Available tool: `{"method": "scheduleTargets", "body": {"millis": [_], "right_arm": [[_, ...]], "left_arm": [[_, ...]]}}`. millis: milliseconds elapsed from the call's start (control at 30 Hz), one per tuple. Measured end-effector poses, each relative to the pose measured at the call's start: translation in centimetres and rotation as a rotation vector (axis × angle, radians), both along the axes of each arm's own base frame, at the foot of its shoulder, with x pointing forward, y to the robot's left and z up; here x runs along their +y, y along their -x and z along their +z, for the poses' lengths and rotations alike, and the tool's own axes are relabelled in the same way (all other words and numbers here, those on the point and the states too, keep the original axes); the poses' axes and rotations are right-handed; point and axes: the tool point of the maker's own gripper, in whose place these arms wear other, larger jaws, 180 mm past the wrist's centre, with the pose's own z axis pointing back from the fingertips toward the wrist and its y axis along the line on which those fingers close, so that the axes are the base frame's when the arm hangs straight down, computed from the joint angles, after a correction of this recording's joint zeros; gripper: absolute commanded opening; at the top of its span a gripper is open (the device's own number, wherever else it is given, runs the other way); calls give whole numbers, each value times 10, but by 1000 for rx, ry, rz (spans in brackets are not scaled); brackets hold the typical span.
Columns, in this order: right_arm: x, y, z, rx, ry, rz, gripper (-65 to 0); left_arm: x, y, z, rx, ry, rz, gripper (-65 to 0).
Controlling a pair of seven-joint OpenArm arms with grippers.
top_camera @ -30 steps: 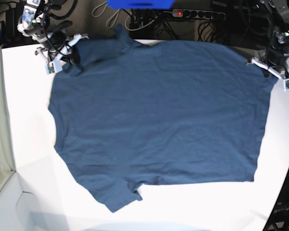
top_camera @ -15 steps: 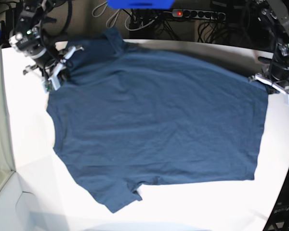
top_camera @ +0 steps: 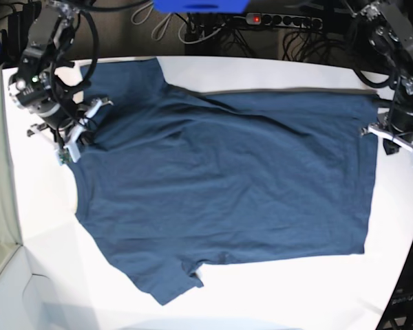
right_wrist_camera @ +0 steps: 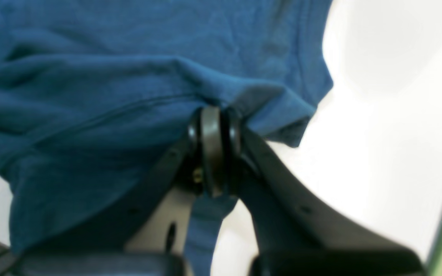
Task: Layout the t-shirt on the table in an organized manner, then fold the t-shirt properly
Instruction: 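Regrasp the shirt edges with both grippers and pull them taut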
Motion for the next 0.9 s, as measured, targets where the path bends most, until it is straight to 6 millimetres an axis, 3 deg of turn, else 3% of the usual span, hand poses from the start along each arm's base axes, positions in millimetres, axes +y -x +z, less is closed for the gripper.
{"method": "scheduleTargets", "body": {"millis": [100,233,400,667,767,900], "right_arm": [[-3,0,-7,22,-2,0,-650],[-5,1,-12,37,-4,-1,-650],[-5,0,-13,34,-8,0,-650],[-6,0,-13,33,-7,0,-650],[-5,0,-13,33,-7,2,-650],[-5,0,-13,33,-7,2,-650]], "left_arm": [[3,10,-8,36,-10,2,-650],[9,23,-42,127,35,30,-645],[14,28,-59,172,54,42,-522],[15,20,-63,166,80,53,-285],[16,13,-68,158,106,60,-231],[17,19,-83,211,128,74,-224]]}}
